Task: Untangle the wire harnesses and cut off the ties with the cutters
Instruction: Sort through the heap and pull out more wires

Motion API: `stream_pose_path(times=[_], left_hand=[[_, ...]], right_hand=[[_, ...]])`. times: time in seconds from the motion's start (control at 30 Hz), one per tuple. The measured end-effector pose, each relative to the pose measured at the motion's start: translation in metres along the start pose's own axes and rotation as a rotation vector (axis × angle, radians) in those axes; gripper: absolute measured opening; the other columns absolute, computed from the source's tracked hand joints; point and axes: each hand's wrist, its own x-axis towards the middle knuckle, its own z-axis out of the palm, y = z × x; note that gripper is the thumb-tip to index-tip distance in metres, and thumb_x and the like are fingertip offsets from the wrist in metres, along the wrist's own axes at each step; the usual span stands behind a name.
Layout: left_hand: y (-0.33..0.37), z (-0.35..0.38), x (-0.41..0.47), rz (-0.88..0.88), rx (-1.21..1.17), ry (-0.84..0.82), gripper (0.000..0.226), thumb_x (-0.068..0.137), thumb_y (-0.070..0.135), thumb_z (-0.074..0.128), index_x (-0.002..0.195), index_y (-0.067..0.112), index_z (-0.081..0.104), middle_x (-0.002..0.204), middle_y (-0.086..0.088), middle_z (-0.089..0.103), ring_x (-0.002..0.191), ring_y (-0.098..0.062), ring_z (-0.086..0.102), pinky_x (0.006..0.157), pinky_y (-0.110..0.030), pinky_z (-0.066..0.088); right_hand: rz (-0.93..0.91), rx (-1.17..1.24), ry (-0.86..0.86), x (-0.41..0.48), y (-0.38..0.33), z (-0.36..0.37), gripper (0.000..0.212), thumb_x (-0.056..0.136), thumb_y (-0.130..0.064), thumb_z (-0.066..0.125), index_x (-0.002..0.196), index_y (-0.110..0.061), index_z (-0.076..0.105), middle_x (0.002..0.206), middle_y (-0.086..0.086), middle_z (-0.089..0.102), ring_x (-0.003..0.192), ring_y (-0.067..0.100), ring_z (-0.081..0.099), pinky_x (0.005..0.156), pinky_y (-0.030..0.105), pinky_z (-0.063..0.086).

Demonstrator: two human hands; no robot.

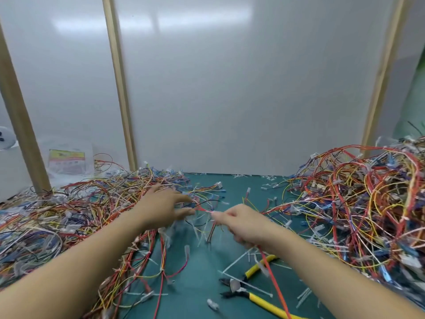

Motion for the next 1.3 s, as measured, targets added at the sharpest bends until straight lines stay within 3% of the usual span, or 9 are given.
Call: stream_pose_path(times=[0.2,0.33,0.47,0.63,0.77,0.9,1.0,1.1,1.3], left_hand=[[-0.037,-0.018,0.015,-0.061,0.234,0.326,0.026,0.103,0.039,0.045,0.122,0.045,0.061,0.107,0.016,0.073,0.091,-0.009,0.07,0.112,-0.047,0.037],[-0.014,-0.028,0.023,-0.124,-0.009,0.371,0.027,0.1,0.035,0.047,0.112,0.032,0.072,0.114,0.005,0.073,0.101,-0.02,0.067,0.096,-0.035,0.043],[0.017,-0.032,0.01,-0.003,-0.133,0.327,0.03,0.098,0.033,0.049,0.117,0.029,0.072,0.122,0.008,0.068,0.113,-0.018,0.058,0.105,-0.034,0.037],[0.068,-0.034,-0.02,-0.063,-0.554,0.744,0.032,0.092,0.049,0.053,0.107,0.026,0.069,0.104,0.005,0.061,0.097,-0.012,0.057,0.088,-0.034,0.045],[0.1,-0.023,-0.02,-0.23,-1.077,0.481,0.048,0.089,0.065,0.05,0.085,0.022,0.071,0.081,0.004,0.072,0.081,-0.011,0.068,0.081,-0.038,0.053],[0.101,0.011,-0.014,-0.305,-1.399,0.086,0.04,0.099,0.037,0.055,0.089,0.002,0.074,0.081,-0.011,0.076,0.074,-0.021,0.073,0.086,-0.036,0.057],[0.091,0.02,-0.013,-0.388,-1.726,-0.142,0.056,0.098,0.048,0.049,0.104,-0.003,0.071,0.091,-0.016,0.076,0.08,-0.028,0.072,0.085,-0.036,0.055],[0.085,0.021,-0.01,-0.493,-1.761,-0.12,0.076,0.093,0.066,0.042,0.096,-0.004,0.072,0.082,-0.019,0.074,0.07,-0.031,0.073,0.072,-0.033,0.058],[0.071,0.024,-0.01,-0.671,-1.92,0.037,0.058,0.099,0.05,0.046,0.084,-0.001,0.067,0.067,-0.015,0.07,0.054,-0.026,0.064,0.059,-0.03,0.049]], right_hand=[[-0.14,-0.225,0.273,-0.005,0.015,-0.044,0.043,0.103,-0.037,0.047,0.078,-0.008,0.067,0.036,-0.011,0.032,0.036,0.004,0.034,0.04,0.021,0.023],[-0.078,-0.476,0.186,-0.003,0.021,-0.034,0.047,0.105,-0.034,0.044,0.061,-0.018,0.038,0.054,-0.002,0.038,0.052,0.015,0.036,0.053,0.035,0.022],[-0.213,-0.327,0.594,-0.002,0.013,-0.054,0.051,0.106,-0.031,0.043,0.057,-0.016,0.038,0.05,-0.001,0.039,0.05,0.019,0.036,0.051,0.034,0.021],[-0.483,-0.148,0.59,-0.014,0.014,-0.043,0.03,0.104,-0.033,0.046,0.093,-0.022,0.071,0.048,-0.009,0.038,0.046,0.006,0.033,0.05,0.028,0.024],[-0.499,-0.218,0.623,-0.021,0.035,-0.028,0.027,0.103,-0.029,0.051,0.122,-0.027,0.07,0.049,-0.022,0.049,0.046,0.002,0.045,0.046,0.019,0.028],[-0.455,-0.211,0.607,-0.024,0.056,-0.013,0.026,0.102,-0.032,0.05,0.117,-0.03,0.071,0.051,-0.02,0.052,0.048,0.004,0.048,0.048,0.018,0.031],[-0.429,-0.264,0.533,-0.024,0.064,-0.012,0.036,0.097,-0.048,0.044,0.1,-0.027,0.072,0.062,-0.01,0.06,0.058,0.009,0.054,0.052,0.026,0.041],[-0.463,-0.316,0.526,-0.025,0.066,-0.011,0.029,0.096,-0.043,0.048,0.095,-0.026,0.071,0.073,-0.008,0.055,0.073,0.01,0.055,0.062,0.037,0.046],[-0.73,-0.294,0.611,-0.041,0.055,-0.012,0.024,0.09,-0.029,0.054,0.088,-0.021,0.077,0.084,-0.011,0.047,0.069,0.013,0.051,0.056,0.03,0.041]])
